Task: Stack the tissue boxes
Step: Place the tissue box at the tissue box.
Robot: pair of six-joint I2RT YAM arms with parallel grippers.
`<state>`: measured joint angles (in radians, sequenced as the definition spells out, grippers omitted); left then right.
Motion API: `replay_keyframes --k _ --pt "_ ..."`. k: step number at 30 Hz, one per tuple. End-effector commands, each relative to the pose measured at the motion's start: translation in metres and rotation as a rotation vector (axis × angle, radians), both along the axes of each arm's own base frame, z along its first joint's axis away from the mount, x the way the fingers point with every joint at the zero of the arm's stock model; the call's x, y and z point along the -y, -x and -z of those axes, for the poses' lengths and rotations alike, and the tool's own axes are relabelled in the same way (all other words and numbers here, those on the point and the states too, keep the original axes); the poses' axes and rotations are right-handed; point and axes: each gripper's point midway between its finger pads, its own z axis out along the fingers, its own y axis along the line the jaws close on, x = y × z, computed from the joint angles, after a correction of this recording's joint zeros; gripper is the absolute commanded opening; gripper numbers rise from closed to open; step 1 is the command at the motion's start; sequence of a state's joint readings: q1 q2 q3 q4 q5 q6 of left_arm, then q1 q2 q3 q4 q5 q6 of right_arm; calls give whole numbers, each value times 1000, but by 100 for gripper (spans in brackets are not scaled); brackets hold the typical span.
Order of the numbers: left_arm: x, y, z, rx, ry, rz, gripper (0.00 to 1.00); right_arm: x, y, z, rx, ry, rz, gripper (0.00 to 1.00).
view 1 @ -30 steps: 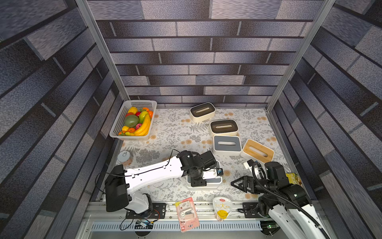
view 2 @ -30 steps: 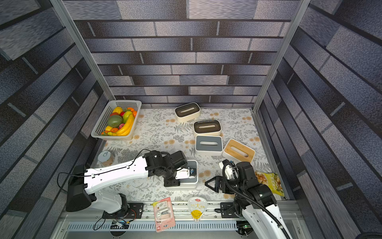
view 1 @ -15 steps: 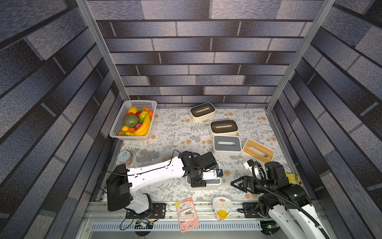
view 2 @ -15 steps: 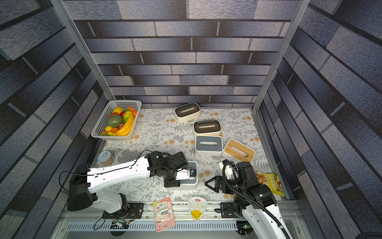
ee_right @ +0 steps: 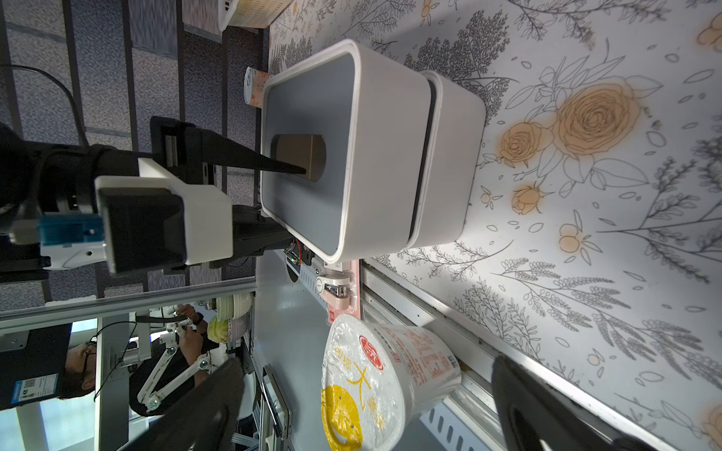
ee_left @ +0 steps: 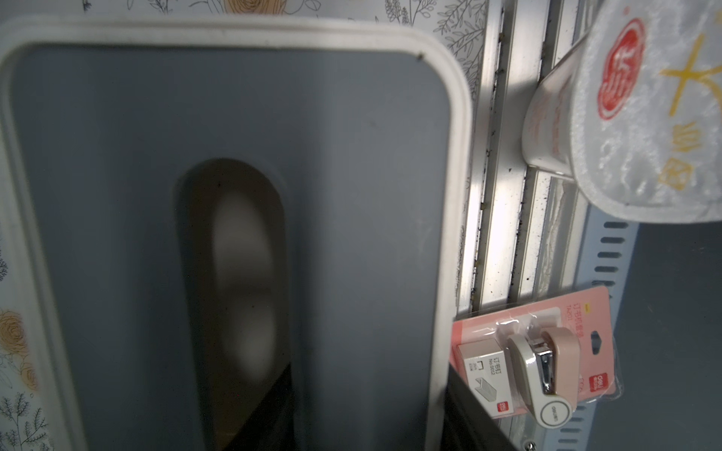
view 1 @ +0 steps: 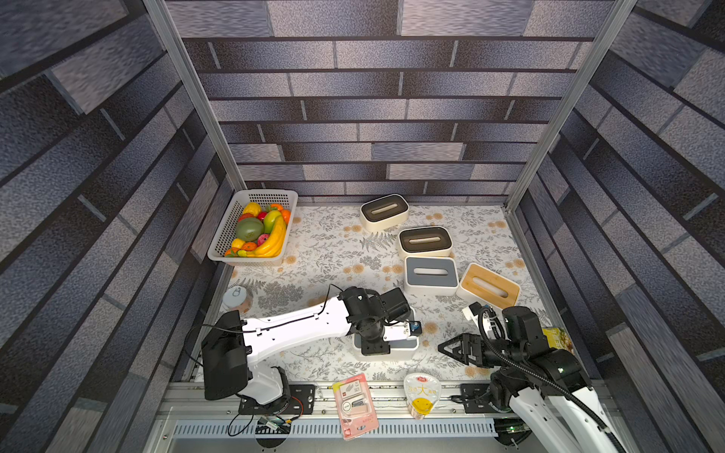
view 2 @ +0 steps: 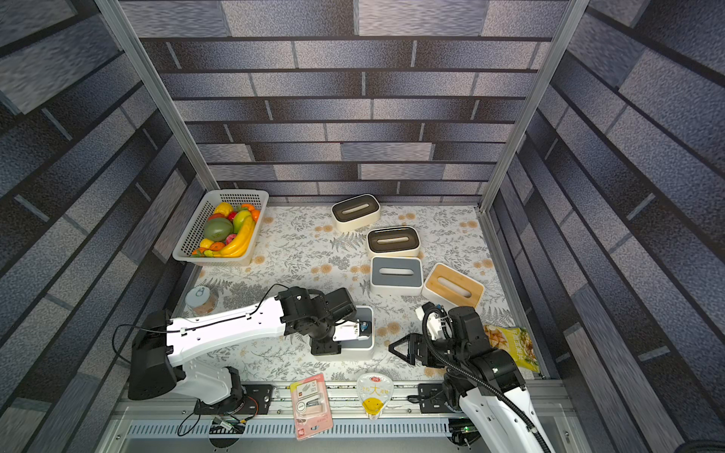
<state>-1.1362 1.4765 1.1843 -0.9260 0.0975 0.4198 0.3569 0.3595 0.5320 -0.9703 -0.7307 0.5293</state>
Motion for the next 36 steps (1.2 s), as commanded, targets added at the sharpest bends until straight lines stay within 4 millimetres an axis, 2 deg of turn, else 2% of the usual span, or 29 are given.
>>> replay_keyframes --k 1,36 --pt "2 -4 0 15 18 11 52 2 2 5 -17 17 -1 100" --pt "8 -7 6 0 9 17 54 2 3 5 -17 14 -3 100"
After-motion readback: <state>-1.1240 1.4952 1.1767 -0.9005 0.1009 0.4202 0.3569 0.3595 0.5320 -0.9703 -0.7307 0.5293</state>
